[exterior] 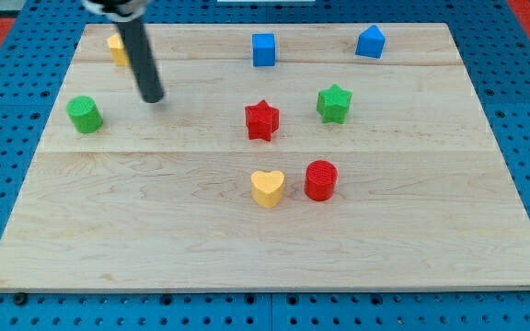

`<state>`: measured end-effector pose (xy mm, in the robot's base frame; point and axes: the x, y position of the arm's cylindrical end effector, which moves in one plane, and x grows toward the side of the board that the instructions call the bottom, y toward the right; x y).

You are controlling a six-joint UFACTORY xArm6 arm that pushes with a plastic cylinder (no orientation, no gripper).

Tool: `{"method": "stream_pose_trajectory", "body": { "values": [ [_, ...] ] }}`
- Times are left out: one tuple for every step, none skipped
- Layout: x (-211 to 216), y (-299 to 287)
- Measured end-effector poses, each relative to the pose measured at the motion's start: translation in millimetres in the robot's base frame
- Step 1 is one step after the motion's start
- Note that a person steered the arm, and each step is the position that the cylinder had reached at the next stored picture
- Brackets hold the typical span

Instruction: Put the yellow heart to the right of the green star

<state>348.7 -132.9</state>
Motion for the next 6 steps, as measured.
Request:
{"method": "stream_pose_trajectory", "body": {
  "values": [
    [38, 26],
    [94, 27],
    [152, 55],
    [183, 112],
    [169, 155],
    [133, 166]
  ]
}}
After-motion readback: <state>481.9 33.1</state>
